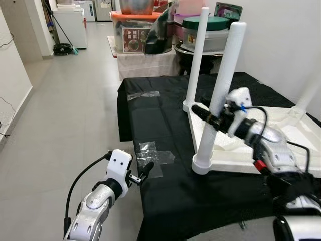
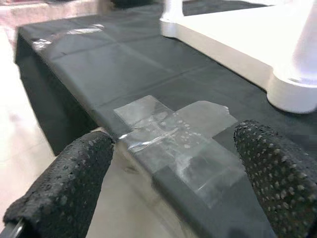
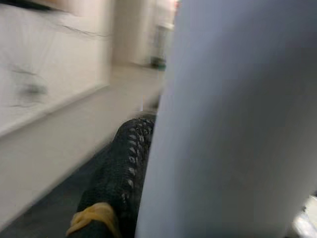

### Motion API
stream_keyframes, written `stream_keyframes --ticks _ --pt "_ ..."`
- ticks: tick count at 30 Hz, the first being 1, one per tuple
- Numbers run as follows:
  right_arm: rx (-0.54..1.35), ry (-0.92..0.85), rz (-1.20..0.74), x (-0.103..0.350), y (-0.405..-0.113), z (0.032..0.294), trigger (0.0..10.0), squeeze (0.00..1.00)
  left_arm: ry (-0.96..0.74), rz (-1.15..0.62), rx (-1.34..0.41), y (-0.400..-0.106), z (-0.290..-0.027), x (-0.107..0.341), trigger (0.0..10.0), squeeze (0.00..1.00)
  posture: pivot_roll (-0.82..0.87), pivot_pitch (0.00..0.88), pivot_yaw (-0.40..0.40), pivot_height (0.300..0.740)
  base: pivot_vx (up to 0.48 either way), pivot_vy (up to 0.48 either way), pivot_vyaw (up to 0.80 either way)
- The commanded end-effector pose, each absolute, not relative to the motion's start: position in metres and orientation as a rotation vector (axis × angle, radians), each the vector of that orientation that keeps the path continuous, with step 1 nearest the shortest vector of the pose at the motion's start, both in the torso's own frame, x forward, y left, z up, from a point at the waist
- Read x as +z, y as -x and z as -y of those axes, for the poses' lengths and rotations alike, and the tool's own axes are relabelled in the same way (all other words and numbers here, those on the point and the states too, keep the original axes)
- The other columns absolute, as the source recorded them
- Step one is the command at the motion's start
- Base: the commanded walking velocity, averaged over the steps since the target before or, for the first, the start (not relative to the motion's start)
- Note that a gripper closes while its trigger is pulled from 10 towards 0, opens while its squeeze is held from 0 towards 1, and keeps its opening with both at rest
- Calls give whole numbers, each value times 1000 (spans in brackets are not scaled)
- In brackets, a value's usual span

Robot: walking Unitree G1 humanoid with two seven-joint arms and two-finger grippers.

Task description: Building children table

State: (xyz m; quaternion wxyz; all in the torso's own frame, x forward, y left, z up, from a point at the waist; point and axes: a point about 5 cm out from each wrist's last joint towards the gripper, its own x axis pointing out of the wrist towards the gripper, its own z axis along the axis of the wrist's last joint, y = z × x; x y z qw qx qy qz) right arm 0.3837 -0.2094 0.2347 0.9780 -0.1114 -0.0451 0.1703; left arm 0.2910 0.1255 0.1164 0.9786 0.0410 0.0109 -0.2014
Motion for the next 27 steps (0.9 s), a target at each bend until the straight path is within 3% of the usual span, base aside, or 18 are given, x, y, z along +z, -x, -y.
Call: stream_keyframes --ticks 1,2,3,7,12,13,18,19,27 --pt "5 362 -77 205 -384 240 0 0 -95 -41 -405 -290 -127 113 10000 0 66 0 -52 740 0 0 0" --pt "5 362 -77 205 -384 240 0 0 -95 -41 -405 -290 -127 113 10000 0 66 0 -52 740 0 0 0" --pt "-210 312 -146 188 -380 256 0 0 -94 -43 -410 -291 -125 113 10000 0 63 0 -51 740 0 0 0" --pt "-265 273 -175 177 -377 257 0 0 -93 -43 -412 -291 -124 114 10000 0 68 0 -53 740 0 0 0" --pt "-225 215 -210 161 -378 238 0 0 -92 -44 -409 -292 -124 114 10000 0 68 0 -53 740 0 0 0" --pt "-209 194 -201 161 -380 232 10000 0 -92 -45 -409 -291 -124 114 10000 0 68 0 -55 740 0 0 0" --pt "-70 277 -144 176 -388 214 10000 0 -91 -49 -404 -290 -125 112 10000 0 66 0 -58 740 0 0 0" --pt "-51 274 -128 179 -387 215 10000 1000 -90 -49 -401 -290 -125 112 10000 0 67 0 -61 740 0 0 0" --pt "18 200 -14 199 -385 216 10000 1000 -87 -48 -401 -290 -124 112 10000 0 58 0 -57 740 0 0 0"
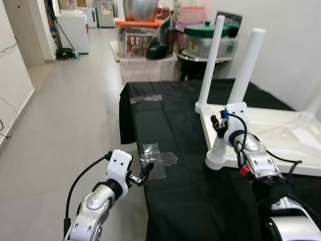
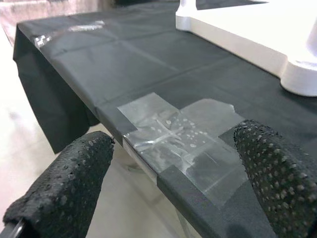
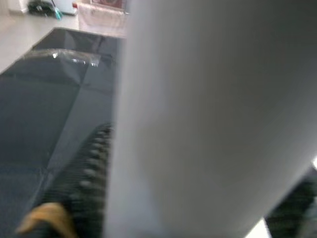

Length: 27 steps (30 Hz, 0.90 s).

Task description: Building children table

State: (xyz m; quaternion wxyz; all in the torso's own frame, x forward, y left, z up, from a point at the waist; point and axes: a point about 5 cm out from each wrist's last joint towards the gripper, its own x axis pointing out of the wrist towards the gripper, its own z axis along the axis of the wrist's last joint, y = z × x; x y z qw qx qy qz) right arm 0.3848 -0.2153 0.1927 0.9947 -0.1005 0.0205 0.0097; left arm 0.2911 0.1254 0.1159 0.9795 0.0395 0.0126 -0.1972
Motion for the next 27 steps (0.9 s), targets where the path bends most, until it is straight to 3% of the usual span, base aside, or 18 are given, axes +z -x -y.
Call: stream_keyframes --ticks 1,2,11,12,19,27 --pt "60 186 7 203 -384 214 10000 1000 -87 -48 -403 -290 -123 111 10000 0 55 0 -55 740 0 0 0" --pt "82 193 17 205 -382 214 10000 0 -87 -48 -404 -290 -123 111 10000 0 55 0 -55 740 0 0 0" --pt "215 222 39 199 -363 220 10000 0 -92 -47 -407 -291 -125 112 10000 0 42 0 -44 740 0 0 0" --pt "292 244 47 190 -347 218 10000 0 -92 -46 -404 -292 -127 112 10000 0 35 0 -38 740 0 0 0" --pt "325 249 36 180 -327 218 10000 0 -81 -29 -367 -294 -131 115 10000 0 32 0 -36 740 0 0 0" --pt "383 213 -16 152 -294 200 10000 0 -39 -9 -337 -292 -132 119 10000 0 18 0 -26 740 0 0 0"
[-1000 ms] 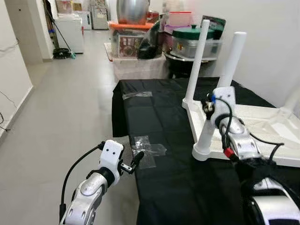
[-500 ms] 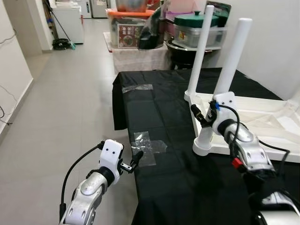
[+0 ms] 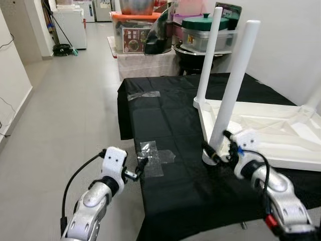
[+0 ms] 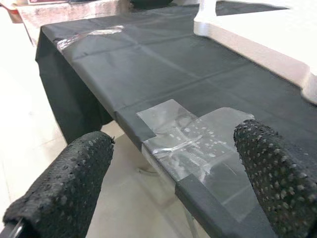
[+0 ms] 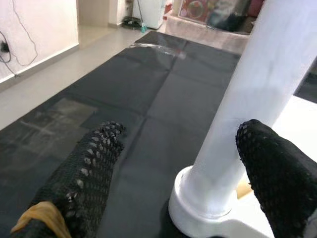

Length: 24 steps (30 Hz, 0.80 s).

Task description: Building children table

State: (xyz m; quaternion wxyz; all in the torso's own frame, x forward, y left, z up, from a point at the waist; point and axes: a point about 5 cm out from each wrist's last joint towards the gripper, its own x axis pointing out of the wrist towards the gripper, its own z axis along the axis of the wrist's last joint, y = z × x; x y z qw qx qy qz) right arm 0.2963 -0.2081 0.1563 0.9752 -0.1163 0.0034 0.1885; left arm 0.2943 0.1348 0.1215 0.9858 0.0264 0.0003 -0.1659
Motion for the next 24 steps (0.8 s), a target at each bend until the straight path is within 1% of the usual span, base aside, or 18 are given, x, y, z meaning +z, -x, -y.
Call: stream_keyframes --ticks 1,10,15,16,18,20,24 --pt "383 213 -16 152 -294 200 10000 0 -39 -9 -337 -292 -132 119 10000 0 18 0 -26 740 0 0 0" --pt "346 191 -26 150 -294 189 10000 0 -47 -8 -322 -292 -134 119 10000 0 31 0 -36 740 0 0 0" --pt "385 222 -37 153 -286 193 10000 0 -55 -15 -306 -291 -138 117 10000 0 27 0 -34 740 0 0 0" --pt "453 237 -36 155 -278 191 10000 0 -54 -16 -299 -290 -139 117 10000 0 21 0 -29 740 0 0 0" --pt "453 237 -36 155 -278 191 10000 0 -54 -16 -299 -290 -139 117 10000 0 21 0 -29 740 0 0 0" --pt "618 244 -22 157 -261 179 10000 0 -39 -2 -300 -290 -139 118 10000 0 16 0 -24 740 0 0 0" --pt "552 228 -32 155 -265 178 10000 0 -28 15 -287 -292 -138 122 10000 0 18 0 -24 740 0 0 0"
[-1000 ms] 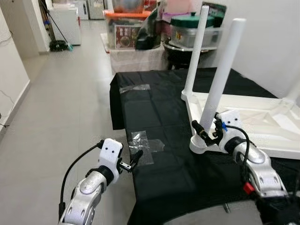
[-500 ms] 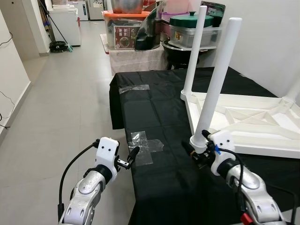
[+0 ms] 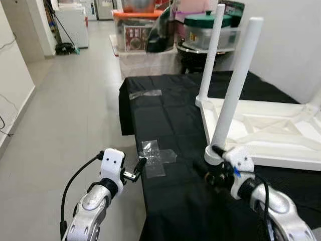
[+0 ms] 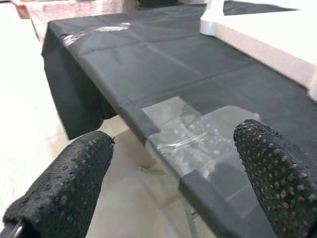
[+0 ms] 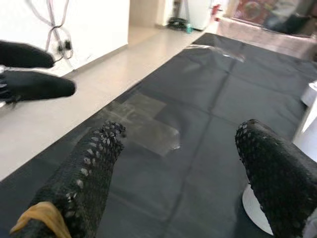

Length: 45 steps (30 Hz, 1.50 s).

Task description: Building children table

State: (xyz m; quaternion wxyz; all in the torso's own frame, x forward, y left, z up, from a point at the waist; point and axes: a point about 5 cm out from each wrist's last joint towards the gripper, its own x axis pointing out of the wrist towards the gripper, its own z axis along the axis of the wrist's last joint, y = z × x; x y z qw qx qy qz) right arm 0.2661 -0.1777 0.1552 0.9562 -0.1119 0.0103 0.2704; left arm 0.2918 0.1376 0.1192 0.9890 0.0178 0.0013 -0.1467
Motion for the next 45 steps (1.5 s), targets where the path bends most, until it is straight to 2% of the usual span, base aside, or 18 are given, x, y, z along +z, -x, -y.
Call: stream_keyframes --ticks 1,8,15,20,25,29,38,45 --pt "487 221 -43 153 -271 180 10000 0 -32 17 -282 -293 -139 123 10000 0 22 0 -24 740 0 0 0" --pt "414 189 -183 140 -279 173 10000 0 -43 37 -280 -291 -141 127 10000 0 30 0 -30 740 0 -193 0" --pt "443 258 -165 141 -279 167 10000 0 -37 40 -278 -290 -139 127 10000 0 33 0 -28 740 0 -480 0" --pt "453 281 -154 143 -280 155 10000 0 -31 44 -287 -290 -137 128 10000 0 36 0 -28 740 0 -480 625" --pt "458 308 -145 145 -280 153 10000 0 -27 46 -296 -290 -137 129 10000 0 35 0 -27 740 0 -480 640" --pt "367 300 -146 147 -287 167 10000 0 -16 54 -335 -287 -136 130 10000 0 29 0 -25 740 0 -402 0" --pt "303 295 -143 147 -290 170 10000 0 -22 61 -346 -288 -136 132 10000 0 27 0 -24 740 0 -337 0" --pt "124 314 -121 144 -297 180 10000 0 -25 59 -339 -288 -135 131 10000 0 27 0 -25 740 0 0 0"
